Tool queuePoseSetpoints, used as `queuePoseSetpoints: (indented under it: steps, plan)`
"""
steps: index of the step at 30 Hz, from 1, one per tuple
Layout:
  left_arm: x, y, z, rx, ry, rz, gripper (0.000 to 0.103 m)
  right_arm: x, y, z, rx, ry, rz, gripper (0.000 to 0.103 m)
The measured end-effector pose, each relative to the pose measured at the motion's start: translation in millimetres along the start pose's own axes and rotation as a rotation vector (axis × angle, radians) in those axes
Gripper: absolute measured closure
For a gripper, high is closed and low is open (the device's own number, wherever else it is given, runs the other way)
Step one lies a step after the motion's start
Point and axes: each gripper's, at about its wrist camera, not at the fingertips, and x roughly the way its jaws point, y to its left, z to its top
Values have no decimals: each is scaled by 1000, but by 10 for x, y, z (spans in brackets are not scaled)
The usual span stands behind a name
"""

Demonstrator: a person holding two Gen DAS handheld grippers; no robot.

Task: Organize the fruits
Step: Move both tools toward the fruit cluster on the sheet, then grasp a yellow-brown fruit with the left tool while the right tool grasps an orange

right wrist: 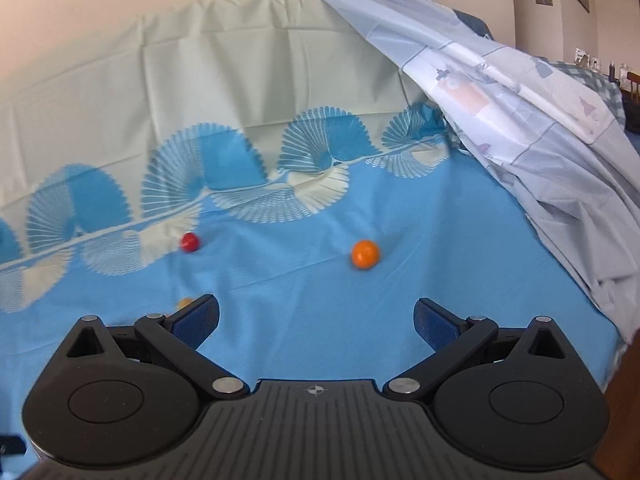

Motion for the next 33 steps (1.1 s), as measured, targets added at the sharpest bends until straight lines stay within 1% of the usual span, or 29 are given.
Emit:
queuePoseSetpoints:
  steps: [4, 8, 11, 12, 13, 14, 15, 16, 17, 18, 19, 20, 21, 22, 25, 27, 29, 33]
  plan:
    - [385, -53, 139, 20, 35, 11, 0, 847, -166, 166, 8, 46, -13, 1]
    - [628, -133, 219, 49, 58, -7, 0, 1604, -297, 297, 1, 93, -67, 1]
    - [762, -196, 262, 76, 72, -16, 0, 2126, -386, 275, 2, 170, -112, 1]
    - [781, -190, 274, 77, 65, -26, 0, 2271, -409, 236, -4, 209, -123, 1]
    - [792, -182, 288, 71, 59, -38, 0, 2363, -429, 190, -12, 227, -123, 1]
    - [799, -161, 297, 61, 61, -50, 0, 2344, -438, 149, -13, 168, -116, 1]
    - [815, -139, 306, 45, 66, -60, 0, 2353, -440, 139, -21, 165, -118, 1]
    - [819, -110, 305, 24, 69, -75, 2, 2343, -442, 135, -27, 150, -116, 1]
    - [806, -91, 308, 8, 60, -101, 16, 2336, -443, 124, -33, 144, -115, 1]
    - [766, -86, 314, 3, 44, -132, 26, 2313, -445, 112, -35, 135, -111, 4]
    - [727, -88, 320, 11, 29, -141, 45, 2265, -446, 115, -40, 123, -98, 18]
    - [684, -101, 324, 29, 20, -154, 71, 2205, -433, 127, -53, 111, -82, 45]
    - [656, -109, 326, 42, 23, -169, 74, 2164, -426, 142, -61, 116, -82, 58]
    - [620, -131, 325, 41, 24, -167, 75, 2112, -424, 159, -62, 130, -73, 65]
    - [512, -152, 310, 51, 4, -170, 75, 2054, -384, 177, -70, 150, -89, 65]
    - [398, -147, 296, 43, -3, -162, 75, 1905, -347, 194, -51, 153, -94, 65]
    - [230, -97, 264, 28, -14, -150, 75, 1685, -305, 221, -14, 147, -57, 65]
    - [-187, 92, 98, -32, -21, -135, 75, 974, -59, 232, 9, 96, 69, 65]
